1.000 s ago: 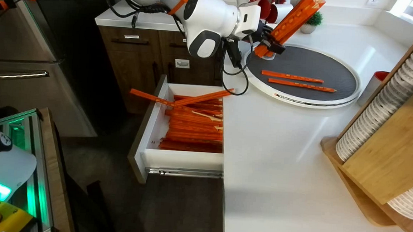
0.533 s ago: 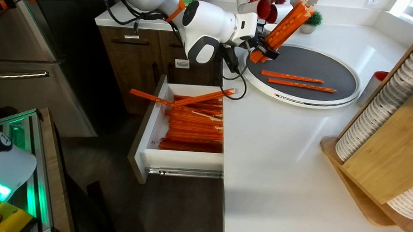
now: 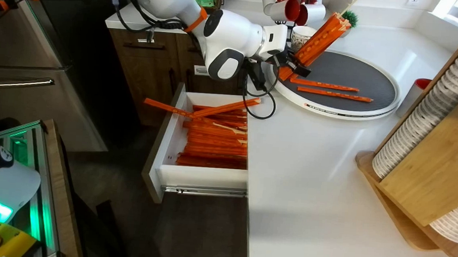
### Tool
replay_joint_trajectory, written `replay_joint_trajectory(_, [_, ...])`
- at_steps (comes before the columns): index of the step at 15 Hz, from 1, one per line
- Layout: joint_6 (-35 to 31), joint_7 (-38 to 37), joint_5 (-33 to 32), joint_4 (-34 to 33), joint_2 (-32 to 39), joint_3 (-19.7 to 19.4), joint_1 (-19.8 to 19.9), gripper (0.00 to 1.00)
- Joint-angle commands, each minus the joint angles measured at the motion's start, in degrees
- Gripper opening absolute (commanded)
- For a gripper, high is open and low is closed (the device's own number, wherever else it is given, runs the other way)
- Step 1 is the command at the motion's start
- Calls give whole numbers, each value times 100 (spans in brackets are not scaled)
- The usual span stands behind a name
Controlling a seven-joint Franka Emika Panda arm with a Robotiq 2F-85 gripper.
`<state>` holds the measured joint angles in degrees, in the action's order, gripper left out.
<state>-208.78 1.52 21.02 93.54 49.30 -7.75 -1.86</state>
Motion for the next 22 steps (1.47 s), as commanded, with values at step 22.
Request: replay_joint_trajectory(22, [-628,51,112,-367,44,-821,232,0])
